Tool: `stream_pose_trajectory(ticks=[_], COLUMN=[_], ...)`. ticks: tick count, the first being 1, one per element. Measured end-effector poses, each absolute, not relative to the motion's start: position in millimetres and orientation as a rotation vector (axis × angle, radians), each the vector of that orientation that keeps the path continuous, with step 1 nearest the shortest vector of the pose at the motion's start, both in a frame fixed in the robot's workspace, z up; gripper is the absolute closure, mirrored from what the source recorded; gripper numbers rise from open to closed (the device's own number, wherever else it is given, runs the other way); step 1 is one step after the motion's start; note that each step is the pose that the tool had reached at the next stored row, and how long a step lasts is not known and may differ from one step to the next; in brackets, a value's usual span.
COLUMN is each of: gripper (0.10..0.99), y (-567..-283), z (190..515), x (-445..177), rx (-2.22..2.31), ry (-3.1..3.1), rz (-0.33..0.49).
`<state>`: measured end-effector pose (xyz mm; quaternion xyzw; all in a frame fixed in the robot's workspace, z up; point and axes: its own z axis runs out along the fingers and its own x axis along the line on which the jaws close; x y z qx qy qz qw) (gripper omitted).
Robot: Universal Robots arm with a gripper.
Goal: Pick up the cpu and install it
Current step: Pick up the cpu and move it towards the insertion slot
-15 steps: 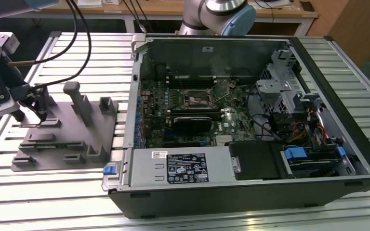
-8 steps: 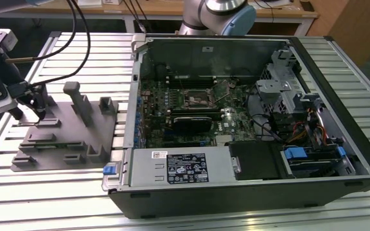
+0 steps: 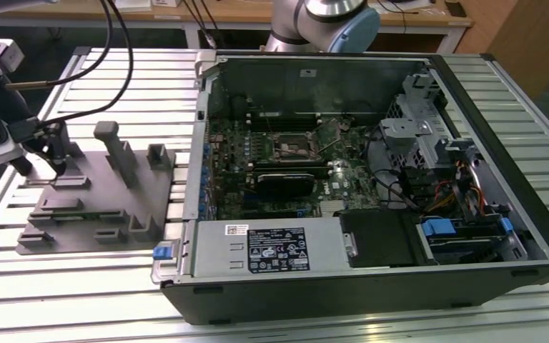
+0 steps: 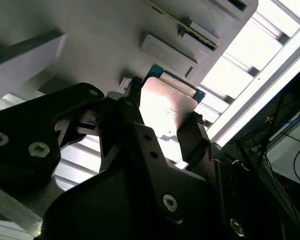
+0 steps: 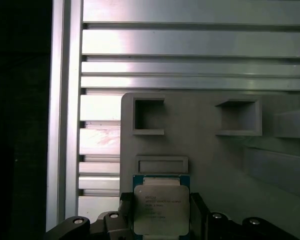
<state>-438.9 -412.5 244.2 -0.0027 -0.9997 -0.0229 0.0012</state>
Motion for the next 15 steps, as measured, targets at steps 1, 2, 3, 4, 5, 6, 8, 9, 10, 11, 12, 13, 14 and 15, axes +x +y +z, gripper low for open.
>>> stream_pose_trajectory(ticks=[1,2,3,4,5,6,8,9,10,11,12,13,14,15], gripper=[0.545,0.545,0.545,0.545,0.545,0.545,0.545,0.545,0.545,0.545,0.545,0.545,0.545,0.545], y=[-412.5,-412.5,-412.5,-412.5,-412.5,-412.5,-412.5,-412.5,-412.5,-412.5,-412.5,-412.5,-412.5,-412.5], z=[244.8,245.5,245.9,246.2,246.6,246.9,247.4,247.7,248.1,248.4,248.8,249.2,249.9,250.7], x=[-438.9,-438.9,-438.9,-438.9,-438.9,-438.9,-438.9,-438.9,-438.9,-439.0,-439.0,-439.0,-439.0,-439.1], rx=[-0.009,-0.009,-0.009,-0.009,-0.009,-0.009,-0.009,-0.009,-0.008,-0.008,-0.008,-0.008,-0.008,-0.009], ry=[-3.138,-3.138,-3.138,-3.139,-3.139,-3.138,-3.138,-3.138,-3.138,-3.138,-3.138,-3.138,-3.138,-3.138], rz=[-0.072,-0.072,-0.072,-0.072,-0.072,-0.072,-0.072,-0.072,-0.072,-0.072,-0.072,-0.072,-0.072,-0.072])
